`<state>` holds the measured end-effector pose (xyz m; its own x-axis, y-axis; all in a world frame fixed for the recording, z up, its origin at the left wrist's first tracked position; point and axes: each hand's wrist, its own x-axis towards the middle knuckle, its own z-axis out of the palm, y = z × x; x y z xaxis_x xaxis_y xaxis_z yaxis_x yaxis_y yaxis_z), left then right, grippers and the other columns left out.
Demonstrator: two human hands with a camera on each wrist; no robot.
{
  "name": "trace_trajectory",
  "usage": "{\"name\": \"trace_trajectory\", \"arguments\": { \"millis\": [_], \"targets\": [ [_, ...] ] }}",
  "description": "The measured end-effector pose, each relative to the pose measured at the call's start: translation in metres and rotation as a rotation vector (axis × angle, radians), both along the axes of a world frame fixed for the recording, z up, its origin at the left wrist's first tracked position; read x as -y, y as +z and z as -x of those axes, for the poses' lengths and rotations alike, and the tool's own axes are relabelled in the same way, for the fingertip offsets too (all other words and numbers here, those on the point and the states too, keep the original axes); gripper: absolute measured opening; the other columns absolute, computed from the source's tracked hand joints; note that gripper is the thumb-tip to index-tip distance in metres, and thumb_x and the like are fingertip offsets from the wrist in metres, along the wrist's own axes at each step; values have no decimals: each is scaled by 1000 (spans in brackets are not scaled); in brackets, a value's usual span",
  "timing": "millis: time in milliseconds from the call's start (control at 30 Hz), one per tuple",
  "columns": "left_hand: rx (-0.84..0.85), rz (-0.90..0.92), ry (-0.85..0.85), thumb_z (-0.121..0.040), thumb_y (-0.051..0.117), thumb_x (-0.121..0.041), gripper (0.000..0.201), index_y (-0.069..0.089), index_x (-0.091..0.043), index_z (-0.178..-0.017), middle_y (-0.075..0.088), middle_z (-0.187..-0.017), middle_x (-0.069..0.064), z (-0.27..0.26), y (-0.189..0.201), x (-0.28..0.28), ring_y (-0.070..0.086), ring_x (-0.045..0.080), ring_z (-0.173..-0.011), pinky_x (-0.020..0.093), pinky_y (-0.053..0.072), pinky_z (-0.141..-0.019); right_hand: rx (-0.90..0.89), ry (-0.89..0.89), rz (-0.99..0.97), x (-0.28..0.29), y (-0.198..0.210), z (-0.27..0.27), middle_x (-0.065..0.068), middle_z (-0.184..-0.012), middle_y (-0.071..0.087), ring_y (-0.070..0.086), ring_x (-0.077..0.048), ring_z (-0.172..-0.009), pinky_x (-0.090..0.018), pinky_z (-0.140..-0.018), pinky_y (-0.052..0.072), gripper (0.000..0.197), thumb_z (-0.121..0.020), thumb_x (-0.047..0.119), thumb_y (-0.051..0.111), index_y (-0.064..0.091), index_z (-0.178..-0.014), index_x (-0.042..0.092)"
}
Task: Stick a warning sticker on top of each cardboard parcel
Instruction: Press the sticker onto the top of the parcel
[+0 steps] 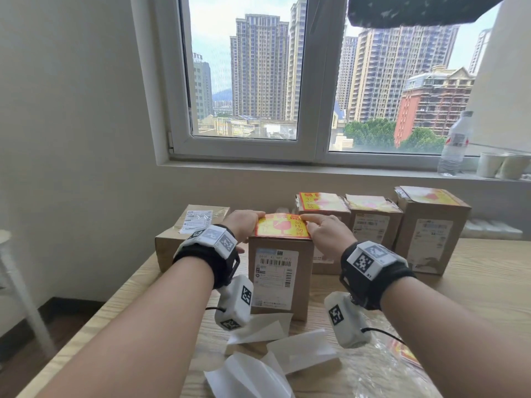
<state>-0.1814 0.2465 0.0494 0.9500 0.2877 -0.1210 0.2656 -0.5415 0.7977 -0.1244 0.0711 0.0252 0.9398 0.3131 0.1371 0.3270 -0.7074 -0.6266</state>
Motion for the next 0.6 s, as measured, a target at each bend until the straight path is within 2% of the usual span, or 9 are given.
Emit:
{"name": "trace_trajectory", "arguments": {
  "millis": [100,167,200,233,300,367,433,533,600],
  "targets": [
    [-1,-53,-25,-95,31,-6,51,44,-25,-140,52,-124,7,1,0,2,49,22,-93,43,51,-81,-18,-4,-39,-1,0,1,-6,-137,46,57,-14,-84,-38,-80,57,41,-100,33,33,49,-137,35],
    [-3,-39,-20,-95,30,-6,46,47,-24,-133,52,-130,8,-1,-1,1,51,22,-92,45,51,-85,-9,-11,-67,0,-1,1,-4,-136,51,57,-14,-85,-40,-83,57,41,-100,32,34,49,-138,32],
    [-4,-29,-16,-95,29,-8,42,48,-23,-130,52,-130,8,0,-1,1,51,22,-93,45,51,-84,-10,-10,-76,0,-1,1,-3,-134,53,57,-13,-85,-40,-85,56,41,-100,31,34,49,-138,30],
    [0,-13,-1,-96,29,-9,43,46,-23,-133,53,-127,8,0,-1,0,52,22,-93,43,51,-81,-13,-9,-82,0,-2,2,-3,-134,54,57,-13,-86,-41,-86,55,41,-100,31,34,48,-138,29],
    [4,30,29,-97,27,-10,42,44,-20,-135,52,-116,8,2,-2,0,52,21,-92,40,51,-76,-20,-24,-98,1,-3,3,-3,-134,55,57,-16,-94,-44,-89,55,42,-100,33,34,47,-139,28],
    [8,37,43,-98,26,-6,29,46,-16,-117,50,-109,11,5,-3,1,51,23,-92,42,51,-82,-52,-50,-135,2,-5,5,-4,-132,55,62,-19,-96,-40,-76,60,43,-100,37,34,45,-140,26],
    [15,56,64,-100,28,-10,20,46,-12,-107,50,-109,11,9,-4,2,52,24,-94,44,51,-86,-95,-58,-160,4,-6,8,-5,-129,55,65,-20,-89,-35,-63,61,44,-100,40,35,43,-141,24],
    [29,110,76,-101,31,-22,22,51,-14,-106,52,-117,9,12,-6,1,56,26,-101,45,54,-83,-87,-44,-147,6,-5,13,-5,-134,52,66,-20,-89,-37,-64,62,46,-99,44,37,37,-143,30],
    [22,175,90,-98,32,-25,26,56,-14,-99,59,-111,8,13,-9,-1,59,23,-98,44,55,-80,-102,-41,-146,7,-4,15,-6,-135,52,66,-21,-91,-38,-64,62,48,-99,45,37,38,-143,27]
  ]
}}
